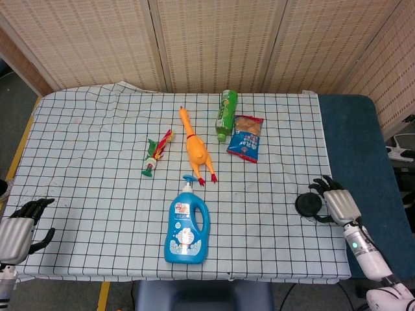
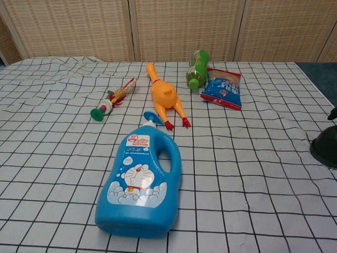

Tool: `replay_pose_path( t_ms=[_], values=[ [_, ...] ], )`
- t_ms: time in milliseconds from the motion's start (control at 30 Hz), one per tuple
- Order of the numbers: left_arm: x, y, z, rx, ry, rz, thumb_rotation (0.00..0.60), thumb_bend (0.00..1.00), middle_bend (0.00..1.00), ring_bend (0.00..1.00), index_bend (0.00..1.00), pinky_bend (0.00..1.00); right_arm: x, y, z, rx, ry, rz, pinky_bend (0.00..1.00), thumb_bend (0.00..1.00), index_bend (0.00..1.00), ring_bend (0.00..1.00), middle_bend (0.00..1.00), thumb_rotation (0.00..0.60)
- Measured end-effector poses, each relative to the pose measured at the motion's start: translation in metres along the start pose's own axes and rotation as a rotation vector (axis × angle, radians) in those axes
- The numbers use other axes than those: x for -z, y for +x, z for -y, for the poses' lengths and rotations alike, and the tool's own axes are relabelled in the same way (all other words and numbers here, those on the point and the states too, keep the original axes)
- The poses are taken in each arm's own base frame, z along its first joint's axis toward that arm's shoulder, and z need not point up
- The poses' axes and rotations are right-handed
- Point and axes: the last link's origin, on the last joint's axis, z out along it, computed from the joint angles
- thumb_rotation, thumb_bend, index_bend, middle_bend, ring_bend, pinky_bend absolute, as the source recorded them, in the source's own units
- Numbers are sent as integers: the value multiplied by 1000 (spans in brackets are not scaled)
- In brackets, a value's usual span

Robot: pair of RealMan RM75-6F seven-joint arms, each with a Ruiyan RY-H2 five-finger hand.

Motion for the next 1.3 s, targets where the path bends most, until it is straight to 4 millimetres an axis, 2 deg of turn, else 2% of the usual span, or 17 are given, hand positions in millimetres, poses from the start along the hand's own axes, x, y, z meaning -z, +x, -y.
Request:
replay_pose_path(
  t_ms=[167, 333, 533, 600, 867, 1067, 1300],
  values=[
    [0, -1, 0, 3, 1, 6, 600, 372, 194, 190, 184, 378, 3, 2, 0, -4, -7, -16, 150, 64, 234, 3, 116, 600],
    [-1, -2, -1, -1, 0, 10, 600, 371, 194, 189, 184, 377, 3, 1, -1, 8, -20, -20, 150, 64, 330, 77, 290, 600],
    [0, -2, 0, 0, 3, 8, 600, 372, 194, 189, 184, 377, 3, -1, -3, 5, -30, -12, 150, 65, 482, 86, 298, 600],
    [-1, -2, 0, 4, 3, 10, 600, 372, 194, 189, 184, 377, 3, 0, -3, 5, -29, -19, 150, 64, 504, 86, 300, 600],
    [0, -1, 0, 2, 0, 8, 600, 372, 194, 189, 184, 377, 8, 9, 1, -9, -11, -82, 150, 64, 518, 86, 307, 600],
    [0, -1, -1, 2, 1, 8, 600, 372, 194, 190, 184, 377, 21, 24, 4, -31, -3, -139, 150, 64, 518, 87, 307, 600],
    [0, -1, -2, -2, 0, 7, 600, 372, 194, 189, 184, 377, 44, 37, -16, 36, -152, -154, 151, 64, 518, 87, 307, 600]
  ],
)
